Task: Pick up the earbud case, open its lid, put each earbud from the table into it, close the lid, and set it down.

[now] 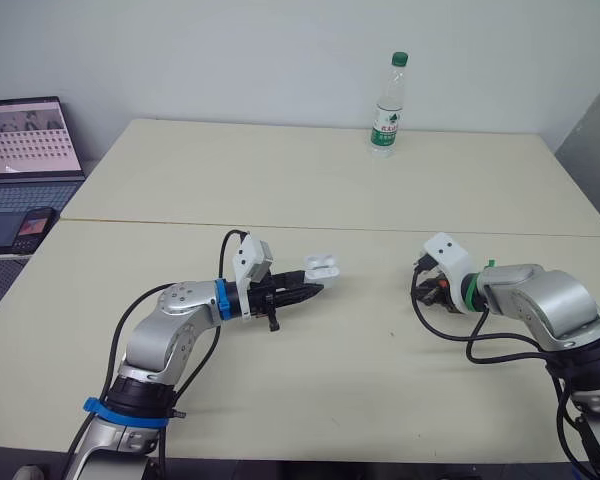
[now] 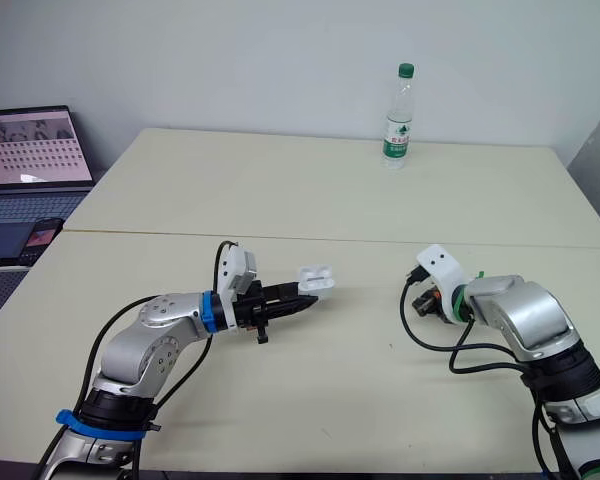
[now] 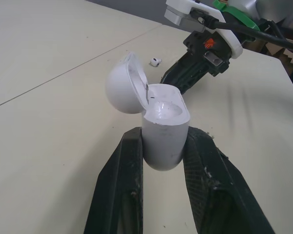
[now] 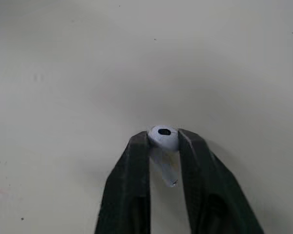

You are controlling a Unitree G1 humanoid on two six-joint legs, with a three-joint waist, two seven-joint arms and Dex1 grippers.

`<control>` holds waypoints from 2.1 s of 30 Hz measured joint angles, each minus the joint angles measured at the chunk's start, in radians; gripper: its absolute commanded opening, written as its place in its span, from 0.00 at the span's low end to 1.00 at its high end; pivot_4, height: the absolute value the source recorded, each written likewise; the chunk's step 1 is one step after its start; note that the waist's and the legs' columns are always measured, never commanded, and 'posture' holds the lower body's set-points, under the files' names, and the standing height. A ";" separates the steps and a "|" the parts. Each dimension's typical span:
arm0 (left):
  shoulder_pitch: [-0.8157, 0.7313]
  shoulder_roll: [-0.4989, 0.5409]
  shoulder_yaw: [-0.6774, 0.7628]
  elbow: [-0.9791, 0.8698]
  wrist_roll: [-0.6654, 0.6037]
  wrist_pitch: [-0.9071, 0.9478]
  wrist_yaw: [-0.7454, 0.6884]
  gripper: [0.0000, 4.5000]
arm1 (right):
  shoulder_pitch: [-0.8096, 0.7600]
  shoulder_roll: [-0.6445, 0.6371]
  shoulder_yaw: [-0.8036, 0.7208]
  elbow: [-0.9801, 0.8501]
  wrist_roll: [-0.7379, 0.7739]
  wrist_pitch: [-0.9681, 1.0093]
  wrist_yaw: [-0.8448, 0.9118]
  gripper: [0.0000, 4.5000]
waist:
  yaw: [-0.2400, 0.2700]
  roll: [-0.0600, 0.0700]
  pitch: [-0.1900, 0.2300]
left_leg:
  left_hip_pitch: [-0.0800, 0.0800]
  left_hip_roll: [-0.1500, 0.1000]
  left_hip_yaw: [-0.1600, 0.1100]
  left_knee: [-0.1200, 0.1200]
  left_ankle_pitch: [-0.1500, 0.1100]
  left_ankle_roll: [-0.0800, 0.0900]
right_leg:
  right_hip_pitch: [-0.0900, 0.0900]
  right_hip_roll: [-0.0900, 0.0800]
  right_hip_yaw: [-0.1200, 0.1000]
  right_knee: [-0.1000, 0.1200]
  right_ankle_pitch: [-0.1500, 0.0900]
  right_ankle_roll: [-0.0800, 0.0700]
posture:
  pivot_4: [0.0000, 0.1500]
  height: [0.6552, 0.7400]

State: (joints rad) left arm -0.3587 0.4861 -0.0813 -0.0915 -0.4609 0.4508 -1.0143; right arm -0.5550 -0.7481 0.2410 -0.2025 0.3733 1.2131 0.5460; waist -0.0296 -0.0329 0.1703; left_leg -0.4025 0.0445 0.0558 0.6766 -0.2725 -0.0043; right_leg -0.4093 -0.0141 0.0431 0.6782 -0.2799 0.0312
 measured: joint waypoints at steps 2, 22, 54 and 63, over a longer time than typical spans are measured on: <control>0.000 0.000 0.000 -0.001 0.000 0.000 0.000 0.17 | 0.014 -0.015 -0.001 -0.010 -0.001 -0.015 0.012 0.09 | 0.000 0.000 0.000 | 0.000 0.000 0.000 0.000 0.000 0.000 | 0.000 0.000 0.000 0.000 0.000 0.000 | 1.00 0.95; 0.031 0.038 0.006 -0.074 -0.010 0.041 0.000 0.17 | 0.473 -0.546 -0.060 -0.026 -0.137 -0.866 0.666 0.09 | -0.001 0.000 0.001 | 0.004 0.000 0.002 0.001 0.000 0.000 | 0.002 0.001 -0.001 0.001 -0.001 0.002 | 1.00 0.95; 0.071 0.039 0.000 -0.085 0.001 -0.001 0.000 0.17 | 0.304 -0.555 0.088 -0.369 -0.331 -0.137 0.642 0.54 | 0.001 0.000 0.001 | 0.003 0.000 0.001 0.002 0.000 -0.001 | 0.003 -0.002 0.000 0.001 -0.001 0.001 | 1.00 0.95; 0.073 0.039 -0.001 -0.084 0.002 -0.002 -0.001 0.17 | 0.212 -0.501 0.185 -0.383 -0.312 -0.011 0.582 0.54 | 0.001 0.000 0.001 | 0.003 -0.001 0.001 0.002 0.000 0.000 | 0.002 -0.002 -0.001 0.001 -0.001 0.001 | 1.00 0.95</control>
State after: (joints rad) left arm -0.2856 0.5251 -0.0824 -0.1756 -0.4589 0.4488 -1.0153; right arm -0.3432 -1.2486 0.4257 -0.5853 0.0610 1.2024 1.1275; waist -0.0285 -0.0326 0.1716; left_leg -0.3999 0.0439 0.0568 0.6790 -0.2722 -0.0047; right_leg -0.4071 -0.0160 0.0423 0.6790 -0.2805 0.0322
